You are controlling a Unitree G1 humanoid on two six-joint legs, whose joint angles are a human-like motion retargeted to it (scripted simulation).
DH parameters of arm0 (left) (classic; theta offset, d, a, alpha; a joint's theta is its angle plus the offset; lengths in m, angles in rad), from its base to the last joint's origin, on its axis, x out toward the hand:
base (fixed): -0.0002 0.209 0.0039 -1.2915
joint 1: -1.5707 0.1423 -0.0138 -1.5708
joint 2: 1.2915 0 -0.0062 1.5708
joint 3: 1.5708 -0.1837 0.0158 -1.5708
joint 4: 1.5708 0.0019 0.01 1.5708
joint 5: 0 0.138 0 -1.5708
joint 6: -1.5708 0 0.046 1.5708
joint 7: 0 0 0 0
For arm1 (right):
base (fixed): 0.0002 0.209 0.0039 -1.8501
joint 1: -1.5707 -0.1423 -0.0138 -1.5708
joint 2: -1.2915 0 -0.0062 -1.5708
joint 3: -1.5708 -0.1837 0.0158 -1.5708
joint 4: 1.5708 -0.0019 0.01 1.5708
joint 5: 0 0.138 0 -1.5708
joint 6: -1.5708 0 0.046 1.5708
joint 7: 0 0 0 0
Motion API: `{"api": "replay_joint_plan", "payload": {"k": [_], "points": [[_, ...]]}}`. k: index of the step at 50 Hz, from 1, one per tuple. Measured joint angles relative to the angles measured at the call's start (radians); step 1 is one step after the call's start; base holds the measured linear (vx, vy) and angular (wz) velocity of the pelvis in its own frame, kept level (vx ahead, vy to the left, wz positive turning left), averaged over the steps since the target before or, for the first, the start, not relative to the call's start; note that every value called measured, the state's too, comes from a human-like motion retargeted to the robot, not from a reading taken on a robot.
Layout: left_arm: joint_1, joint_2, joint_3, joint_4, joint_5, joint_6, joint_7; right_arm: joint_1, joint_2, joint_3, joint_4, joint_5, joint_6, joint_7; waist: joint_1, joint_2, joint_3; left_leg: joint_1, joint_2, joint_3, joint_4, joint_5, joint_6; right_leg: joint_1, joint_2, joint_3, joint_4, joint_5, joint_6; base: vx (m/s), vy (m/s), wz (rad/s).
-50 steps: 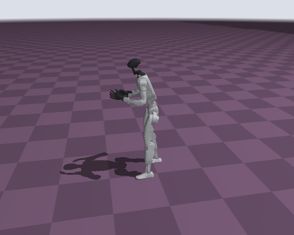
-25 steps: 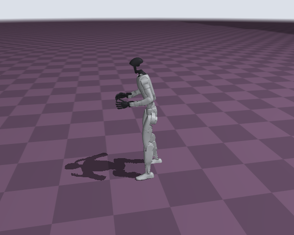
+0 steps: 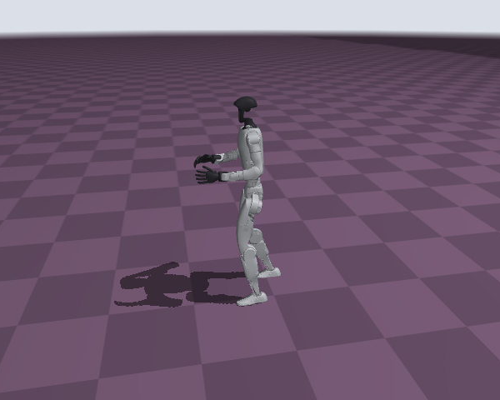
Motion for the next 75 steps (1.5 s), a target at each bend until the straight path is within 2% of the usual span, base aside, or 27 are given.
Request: {"api": "replay_joint_plan", "payload": {"k": [6, 10, 18, 25, 35, 41, 45, 55, 63, 69, 71, 75], "points": [[0.046, 0.048, 0.046, 0.016, -0.073, 0.009, 0.001, 0.071, 0.076, -0.025, 0.007, 0.034, 0.013, -0.102, 0.024, -0.026, -0.079, 0.069, -0.031, 0.043, -0.077, 0.007, 0.011, 0.027, -0.035, 0.018, -0.020, 0.006, -0.001, 0.17, 0.10, -0.19], [0.069, 0.085, 0.078, 0.011, -0.114, 0.008, 0.006, 0.121, 0.120, -0.037, 0.008, 0.075, 0.021, -0.140, 0.053, -0.052, -0.106, 0.122, -0.048, 0.077, -0.144, 0.014, 0.005, 0.045, -0.053, 0.034, -0.042, 0.011, 0.005, 0.12, 0.08, -0.29], [0.131, 0.064, 0.141, 0.016, -0.192, 0.009, 0.031, 0.126, 0.092, 0.002, 0.010, 0.065, 0.034, -0.102, 0.081, -0.058, -0.103, 0.219, -0.053, 0.142, -0.247, 0.030, -0.026, 0.063, -0.058, 0.082, -0.054, 0.030, 0.014, 0.06, 0.07, -0.40], [0.147, 0.028, 0.123, 0.025, -0.194, 0.010, 0.040, 0.127, 0.071, 0.003, 0.024, 0.070, 0.038, -0.063, 0.050, -0.043, -0.090, 0.243, -0.050, 0.152, -0.247, 0.022, -0.031, 0.073, -0.055, 0.092, -0.043, 0.050, 0.020, 0.01, 0.06, -0.09], [0.119, 0.019, 0.059, 0.016, -0.184, 0.009, -0.051, 0.142, 0.075, -0.019, 0.036, 0.075, 0.029, -0.065, 0.009, -0.020, -0.110, 0.287, -0.051, 0.146, -0.346, 0.036, -0.045, 0.082, -0.046, 0.075, -0.072, 0.056, 0.020, 0.00, 0.02, 0.02], [0.085, 0.092, 0.034, -0.013, -0.112, -0.016, -0.178, 0.069, 0.082, 0.015, 0.041, 0.082, 0.017, -0.033, 0.008, -0.056, -0.135, 0.245, -0.072, 0.167, -0.335, 0.033, -0.043, 0.063, -0.072, 0.085, -0.115, 0.024, 0.011, -0.08, 0.00, -0.17], [0.043, 0.133, 0.006, -0.016, -0.065, -0.025, -0.196, 0.017, 0.102, 0.042, 0.045, 0.085, 0.016, -0.036, 0.013, -0.076, -0.131, 0.229, -0.081, 0.182, -0.339, 0.042, -0.049, 0.048, -0.082, 0.103, -0.129, 0.012, 0.006, -0.10, -0.01, -0.18], [-0.027, 0.076, 0.003, 0.019, -0.004, -0.042, -0.103, -0.019, 0.064, 0.050, 0.070, 0.051, 0.000, -0.029, -0.004, -0.067, -0.084, 0.197, -0.069, 0.157, -0.334, 0.070, -0.049, 0.022, -0.068, 0.087, -0.110, 0.025, 0.014, -0.10, -0.02, 0.13], [-0.005, 0.068, 0.073, 0.029, -0.068, 0.001, -0.130, -0.016, -0.139, 0.088, 0.062, 0.057, 0.008, 0.099, -0.005, -0.071, -0.012, 0.129, -0.053, 0.166, -0.324, 0.106, -0.055, -0.051, -0.052, 0.105, -0.098, 0.045, 0.019, -0.15, -0.02, -0.06], [0.073, 0.102, 0.074, 0.016, -0.208, -0.014, 0.076, 0.182, -0.294, 0.028, 0.007, 0.231, 0.032, 0.016, -0.025, -0.078, 0.094, -0.035, -0.025, 0.169, -0.258, 0.154, -0.045, -0.220, -0.028, 0.125, -0.037, 0.093, 0.022, -0.26, -0.02, -0.04], [0.108, 0.120, 0.076, -0.012, -0.271, -0.027, 0.128, 0.254, -0.324, -0.006, -0.009, 0.291, 0.042, 0.008, -0.054, -0.092, 0.148, -0.127, -0.027, 0.152, -0.171, 0.108, -0.022, -0.314, -0.030, 0.131, 0.048, 0.090, 0.015, -0.38, -0.02, 0.26], [0.158, 0.143, 0.090, -0.121, -0.347, -0.059, 0.159, 0.352, -0.337, -0.074, -0.044, 0.332, 0.028, 0.014, -0.135, -0.128, 0.260, -0.411, -0.053, 0.049, 0.170, -0.086, 0.031, -0.567, -0.028, 0.159, 0.355, 0.000, 0.003, -0.44, 0.01, 0.48]]}}
